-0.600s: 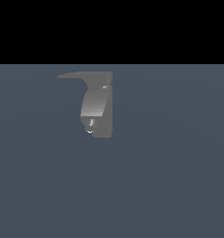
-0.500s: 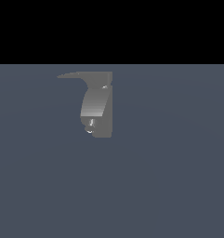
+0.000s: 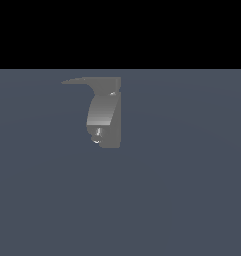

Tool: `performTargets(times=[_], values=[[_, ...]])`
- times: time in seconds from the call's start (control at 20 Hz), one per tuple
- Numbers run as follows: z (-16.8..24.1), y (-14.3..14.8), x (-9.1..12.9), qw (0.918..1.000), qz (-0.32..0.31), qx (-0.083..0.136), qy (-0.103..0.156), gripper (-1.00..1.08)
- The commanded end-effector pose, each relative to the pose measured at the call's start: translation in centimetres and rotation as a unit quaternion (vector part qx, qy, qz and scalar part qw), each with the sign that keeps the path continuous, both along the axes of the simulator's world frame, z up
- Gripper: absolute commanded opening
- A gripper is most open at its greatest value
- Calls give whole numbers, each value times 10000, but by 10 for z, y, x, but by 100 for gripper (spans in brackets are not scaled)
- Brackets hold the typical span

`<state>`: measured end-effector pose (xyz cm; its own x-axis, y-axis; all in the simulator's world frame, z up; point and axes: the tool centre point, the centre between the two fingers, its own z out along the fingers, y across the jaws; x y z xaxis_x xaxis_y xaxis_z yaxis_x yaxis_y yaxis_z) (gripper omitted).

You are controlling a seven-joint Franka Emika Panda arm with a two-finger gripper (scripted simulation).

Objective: Turn on the faucet by rotating a designated handle.

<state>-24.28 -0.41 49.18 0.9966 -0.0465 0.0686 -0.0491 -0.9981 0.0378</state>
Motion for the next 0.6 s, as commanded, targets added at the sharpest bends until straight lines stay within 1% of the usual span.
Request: performTargets(times=[0.0,0.3,0.55], values=[[-4,6,2,9999,-123,6,3,-100],[-17,28,10,9984,-558,31,9,-100],[-32,50,21,9947,-1029,58,15,-100]])
